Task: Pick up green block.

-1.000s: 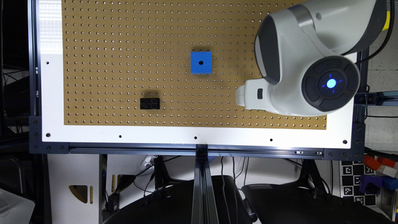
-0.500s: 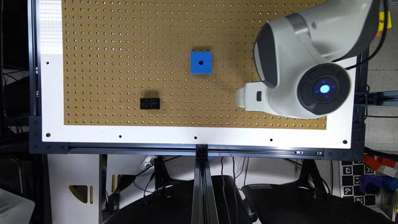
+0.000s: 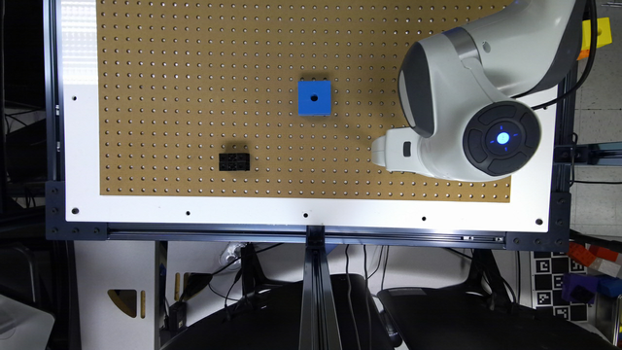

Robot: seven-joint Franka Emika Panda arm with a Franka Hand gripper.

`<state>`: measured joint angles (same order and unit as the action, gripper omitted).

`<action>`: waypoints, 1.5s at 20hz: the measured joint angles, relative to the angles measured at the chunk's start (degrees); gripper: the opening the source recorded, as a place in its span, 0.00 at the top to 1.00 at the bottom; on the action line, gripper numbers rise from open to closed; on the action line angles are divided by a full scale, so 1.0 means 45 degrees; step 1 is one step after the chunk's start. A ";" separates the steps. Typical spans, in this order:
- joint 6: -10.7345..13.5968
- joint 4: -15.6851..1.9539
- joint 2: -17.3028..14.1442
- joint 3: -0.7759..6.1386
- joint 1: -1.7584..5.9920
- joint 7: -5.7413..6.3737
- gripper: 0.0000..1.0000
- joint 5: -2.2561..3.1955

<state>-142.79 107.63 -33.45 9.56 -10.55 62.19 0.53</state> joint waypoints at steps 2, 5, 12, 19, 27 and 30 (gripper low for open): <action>-0.0124 -0.0001 -0.0202 -0.0007 -0.0004 0.0000 0.00 0.0001; -0.0530 -0.0012 -0.0594 -0.0027 -0.0017 0.0003 0.00 0.0017; -0.0521 -0.0023 -0.0580 -0.0038 -0.0020 0.0003 1.00 0.0016; -0.0480 -0.0018 -0.0562 -0.0094 -0.0023 0.0004 1.00 0.0017; 0.0641 -0.0007 0.0577 -0.0103 -0.0017 0.0030 1.00 0.0017; 0.1222 -0.0007 0.1158 -0.0100 -0.0020 0.0074 1.00 0.0017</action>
<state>-137.28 107.60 -28.23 9.11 -10.64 62.52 0.61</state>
